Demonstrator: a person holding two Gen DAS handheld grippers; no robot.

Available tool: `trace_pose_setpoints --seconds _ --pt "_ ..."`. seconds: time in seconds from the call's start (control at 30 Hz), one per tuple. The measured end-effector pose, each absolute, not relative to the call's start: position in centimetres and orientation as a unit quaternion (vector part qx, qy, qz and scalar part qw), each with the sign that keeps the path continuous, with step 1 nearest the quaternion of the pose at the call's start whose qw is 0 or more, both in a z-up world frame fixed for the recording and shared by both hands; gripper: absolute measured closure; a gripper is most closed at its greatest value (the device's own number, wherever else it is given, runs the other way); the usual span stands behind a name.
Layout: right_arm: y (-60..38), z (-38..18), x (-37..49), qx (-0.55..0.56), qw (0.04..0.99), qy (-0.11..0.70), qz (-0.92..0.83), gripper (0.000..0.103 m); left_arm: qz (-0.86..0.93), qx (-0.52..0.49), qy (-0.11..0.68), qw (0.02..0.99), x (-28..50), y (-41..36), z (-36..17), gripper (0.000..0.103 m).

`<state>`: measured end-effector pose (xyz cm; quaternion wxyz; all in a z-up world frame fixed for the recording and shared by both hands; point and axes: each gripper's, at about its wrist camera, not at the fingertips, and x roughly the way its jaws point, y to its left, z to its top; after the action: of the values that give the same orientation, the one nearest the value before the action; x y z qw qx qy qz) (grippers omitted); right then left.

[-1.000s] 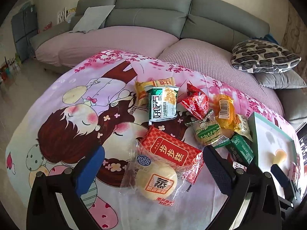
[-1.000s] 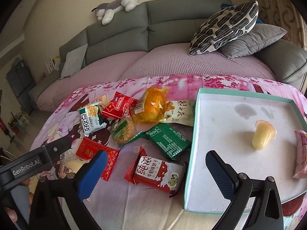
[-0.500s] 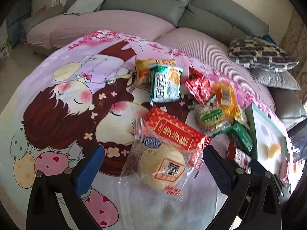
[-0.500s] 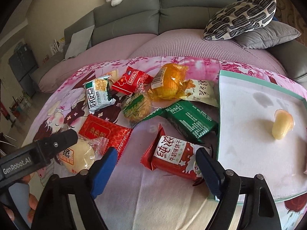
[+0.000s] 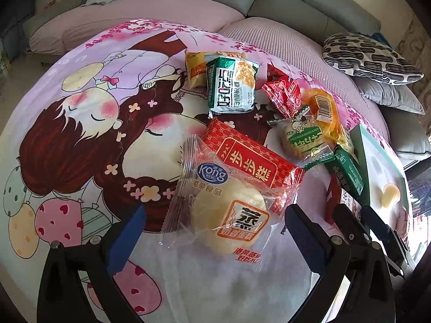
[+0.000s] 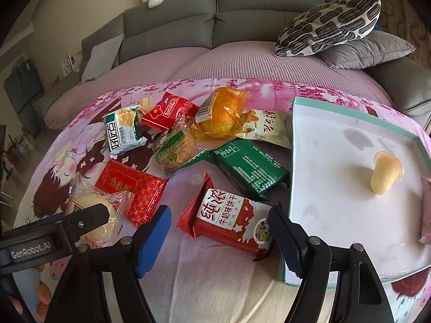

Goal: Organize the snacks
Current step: 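Withdraw both tools from the tray back toward the snack pile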

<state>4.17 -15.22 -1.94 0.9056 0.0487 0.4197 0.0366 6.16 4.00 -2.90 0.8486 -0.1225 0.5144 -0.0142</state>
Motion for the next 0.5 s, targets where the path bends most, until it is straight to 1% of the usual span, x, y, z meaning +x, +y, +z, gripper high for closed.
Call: trace_pose_setpoints --seconds 0.3,0.37,0.43,0.5 --pt "-14.89 -2.09 3.88 0.050 0.905 0.420 0.048 0.026 -0.014 -0.135 0.517 0.845 6.16 4.17 -3.13 0.001" --pt "-14.94 -2.04 3.85 0.054 0.903 0.422 0.055 0.026 -0.014 -0.135 0.518 0.845 6.12 4.09 -3.17 0.002" --pt "-14.97 -2.02 3.76 0.057 0.902 0.424 0.058 0.026 -0.016 -0.137 0.519 0.843 6.20 4.06 -3.22 0.005" --pt "-14.92 -2.00 3.71 0.058 0.901 0.425 0.060 0.026 -0.015 -0.137 0.521 0.842 6.24 4.03 -3.29 0.006"
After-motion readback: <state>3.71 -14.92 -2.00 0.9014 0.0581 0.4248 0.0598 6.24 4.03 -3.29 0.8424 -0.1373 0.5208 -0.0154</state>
